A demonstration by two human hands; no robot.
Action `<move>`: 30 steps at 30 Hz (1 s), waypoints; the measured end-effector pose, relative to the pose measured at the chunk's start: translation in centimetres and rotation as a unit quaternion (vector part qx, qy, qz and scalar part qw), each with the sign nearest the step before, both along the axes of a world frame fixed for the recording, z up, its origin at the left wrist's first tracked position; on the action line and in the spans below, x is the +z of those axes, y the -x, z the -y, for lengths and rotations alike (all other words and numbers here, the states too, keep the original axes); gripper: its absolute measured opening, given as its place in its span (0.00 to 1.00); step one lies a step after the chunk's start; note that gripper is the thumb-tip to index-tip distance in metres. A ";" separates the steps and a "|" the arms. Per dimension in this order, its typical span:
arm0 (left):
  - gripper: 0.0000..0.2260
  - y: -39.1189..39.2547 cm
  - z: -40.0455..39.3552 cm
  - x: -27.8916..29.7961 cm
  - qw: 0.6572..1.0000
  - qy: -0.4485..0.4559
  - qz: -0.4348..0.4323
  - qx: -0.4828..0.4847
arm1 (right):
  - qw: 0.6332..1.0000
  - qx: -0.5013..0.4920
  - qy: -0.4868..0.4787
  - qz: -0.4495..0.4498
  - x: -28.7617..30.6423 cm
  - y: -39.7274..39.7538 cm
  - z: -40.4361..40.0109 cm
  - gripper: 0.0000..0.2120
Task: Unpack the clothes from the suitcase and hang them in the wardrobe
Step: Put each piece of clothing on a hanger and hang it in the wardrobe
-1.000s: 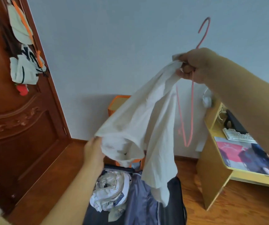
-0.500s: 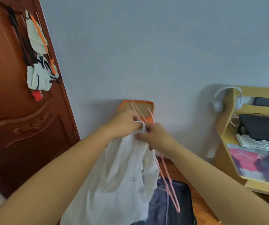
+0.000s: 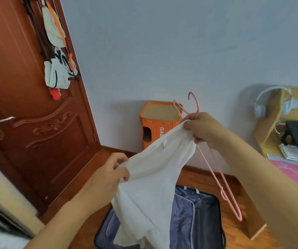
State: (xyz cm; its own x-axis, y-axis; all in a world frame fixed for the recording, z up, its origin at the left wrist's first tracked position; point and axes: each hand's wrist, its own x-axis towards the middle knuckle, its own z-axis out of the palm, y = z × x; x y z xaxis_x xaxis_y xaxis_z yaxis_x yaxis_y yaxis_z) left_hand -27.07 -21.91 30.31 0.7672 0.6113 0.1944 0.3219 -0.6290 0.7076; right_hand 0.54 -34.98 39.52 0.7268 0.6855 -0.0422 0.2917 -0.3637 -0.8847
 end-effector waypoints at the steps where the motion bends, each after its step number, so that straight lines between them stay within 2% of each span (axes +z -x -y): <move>1: 0.13 -0.3 -0.3 0.0 0.999 -0.022 0.002 0.025 | 1.000 0.005 0.006 -0.007 0.0 -0.2 0.1 0.10; 2: 0.15 -0.5 -0.9 -0.1 0.997 -0.053 -0.002 0.055 | 1.000 0.012 0.017 -0.009 -0.2 -0.3 0.2 0.10; 3: 0.16 -0.6 -1.4 0.1 0.995 -0.047 -0.008 0.085 | 0.999 0.020 0.032 -0.008 -0.4 -0.3 0.3 0.10; 4: 0.18 -0.5 -1.8 0.3 0.993 -0.076 -0.037 0.082 | 0.999 0.030 0.045 -0.007 -0.7 -0.3 0.5 0.10; 7: 0.36 -0.4 -2.2 0.9 0.966 -0.224 -0.122 0.046 | 0.996 0.059 0.072 -0.008 -1.1 0.0 1.5 0.09; 9: 0.37 -0.8 -2.5 1.5 0.944 -0.293 -0.137 0.058 | 0.992 0.061 0.104 0.031 -1.0 0.0 2.3 0.08; 11: 0.33 -1.5 -1.8 2.8 0.934 -0.325 -0.121 0.089 | 0.986 0.037 0.126 0.104 -1.0 0.0 3.2 0.07; 13: 0.30 -2.2 -0.6 4.3 0.935 -0.325 -0.103 0.097 | 0.981 -0.004 0.109 0.160 -1.3 0.1 3.9 0.10; 15: 0.29 -3.0 0.4 5.5 0.943 -0.292 -0.121 0.106 | 0.981 0.006 0.099 0.164 -2.2 0.4 4.4 0.12; 18: 0.35 -4.5 -0.1 5.2 0.933 -0.283 -0.199 0.096 | 0.992 0.070 0.100 0.042 -4.8 0.7 5.6 0.11; 21: 0.41 -5.7 -1.2 2.7 0.923 -0.270 -0.265 0.071 | 0.990 0.078 0.090 -0.080 -8.8 0.0 7.0 0.10; 24: 0.42 -6.3 -0.6 0.3 0.890 -0.322 -0.320 0.046 | 0.975 0.105 0.098 -0.171 -12.8 -0.2 7.8 0.12; 26: 0.40 -6.9 -0.4 -0.2 0.872 -0.333 -0.358 0.021 | 0.976 0.100 0.132 -0.139 -14.6 0.1 8.8 0.15; 30: 0.41 -7.9 -1.7 -0.2 0.869 -0.236 -0.433 -0.044 | 0.984 0.043 0.175 0.018 -16.4 0.8 11.1 0.05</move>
